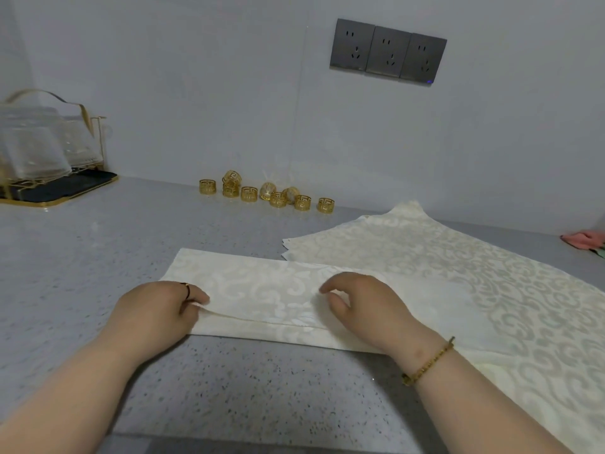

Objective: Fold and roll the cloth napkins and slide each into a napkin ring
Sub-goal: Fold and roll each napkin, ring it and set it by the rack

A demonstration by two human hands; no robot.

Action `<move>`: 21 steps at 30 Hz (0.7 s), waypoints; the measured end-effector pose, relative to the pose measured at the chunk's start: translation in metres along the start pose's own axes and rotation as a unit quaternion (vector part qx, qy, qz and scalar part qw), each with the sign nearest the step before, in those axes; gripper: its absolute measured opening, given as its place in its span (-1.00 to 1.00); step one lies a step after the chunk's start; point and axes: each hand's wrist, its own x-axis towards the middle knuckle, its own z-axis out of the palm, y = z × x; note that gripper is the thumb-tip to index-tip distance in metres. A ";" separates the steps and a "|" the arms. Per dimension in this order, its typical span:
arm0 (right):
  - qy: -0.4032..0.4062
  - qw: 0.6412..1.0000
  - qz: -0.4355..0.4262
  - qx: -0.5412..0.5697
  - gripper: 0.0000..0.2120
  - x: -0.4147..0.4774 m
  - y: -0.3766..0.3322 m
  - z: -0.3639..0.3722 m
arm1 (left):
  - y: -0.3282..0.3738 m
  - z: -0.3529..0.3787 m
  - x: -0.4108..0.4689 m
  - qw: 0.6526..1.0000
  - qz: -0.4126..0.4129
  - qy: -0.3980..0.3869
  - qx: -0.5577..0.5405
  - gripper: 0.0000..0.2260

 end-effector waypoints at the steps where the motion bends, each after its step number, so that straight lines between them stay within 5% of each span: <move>1: -0.013 1.000 -0.011 0.000 -0.70 0.014 -0.008 0.007 | 0.001 -0.002 -0.001 1.000 0.000 -0.008 0.004 -0.72; 9: -0.107 0.994 0.026 -0.025 -0.49 0.065 -0.011 0.069 | 0.000 -0.005 -0.014 0.990 0.093 -0.092 -0.057 -0.67; 12: -0.111 0.993 0.025 -0.023 -0.46 0.065 -0.008 0.073 | 0.014 -0.004 -0.005 0.985 0.130 -0.056 -0.101 -0.69; 15: -0.106 0.994 0.024 -0.024 -0.46 0.065 -0.009 0.073 | 0.042 0.000 0.025 0.992 0.122 -0.033 -0.027 -0.64; 21: -0.097 0.994 0.052 0.002 -0.42 0.064 -0.008 0.073 | 0.078 0.043 0.078 0.986 0.104 -0.128 0.016 -0.51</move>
